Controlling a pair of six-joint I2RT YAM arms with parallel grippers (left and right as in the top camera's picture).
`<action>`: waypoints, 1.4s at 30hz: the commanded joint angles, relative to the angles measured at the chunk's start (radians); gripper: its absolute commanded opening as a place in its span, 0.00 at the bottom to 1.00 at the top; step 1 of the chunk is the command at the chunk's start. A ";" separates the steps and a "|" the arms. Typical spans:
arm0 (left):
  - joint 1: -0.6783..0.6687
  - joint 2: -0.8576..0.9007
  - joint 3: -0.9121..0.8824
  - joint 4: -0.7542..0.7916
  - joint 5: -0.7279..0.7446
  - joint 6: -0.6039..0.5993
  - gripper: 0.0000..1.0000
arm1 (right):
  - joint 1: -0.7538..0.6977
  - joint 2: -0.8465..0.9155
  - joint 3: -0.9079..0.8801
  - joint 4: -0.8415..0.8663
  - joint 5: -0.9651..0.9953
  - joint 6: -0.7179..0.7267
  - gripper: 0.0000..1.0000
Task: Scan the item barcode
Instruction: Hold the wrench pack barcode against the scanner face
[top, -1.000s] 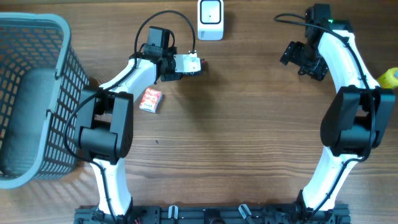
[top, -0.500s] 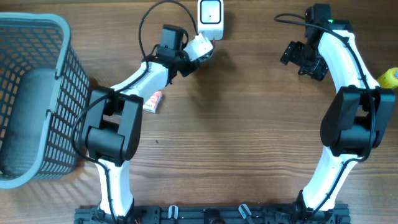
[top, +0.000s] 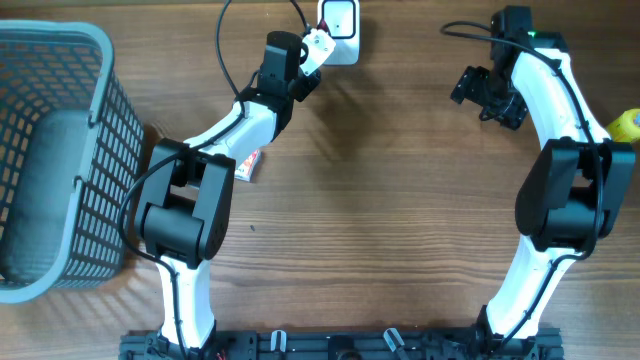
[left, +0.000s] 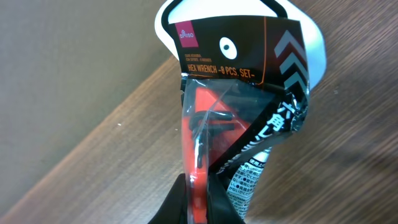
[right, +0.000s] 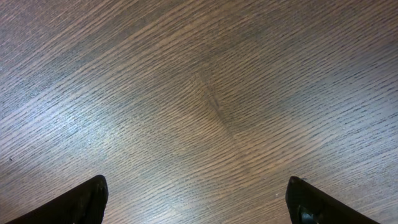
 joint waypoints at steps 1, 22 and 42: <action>-0.010 -0.024 0.001 0.023 -0.037 0.066 0.04 | 0.008 -0.027 -0.009 0.006 -0.009 0.011 0.92; -0.017 0.166 0.268 -0.003 0.023 0.138 0.04 | 0.008 -0.027 -0.009 0.054 -0.009 0.010 0.92; -0.021 0.215 0.268 -0.021 -0.051 0.488 0.04 | 0.008 -0.027 -0.009 0.055 -0.009 0.011 0.92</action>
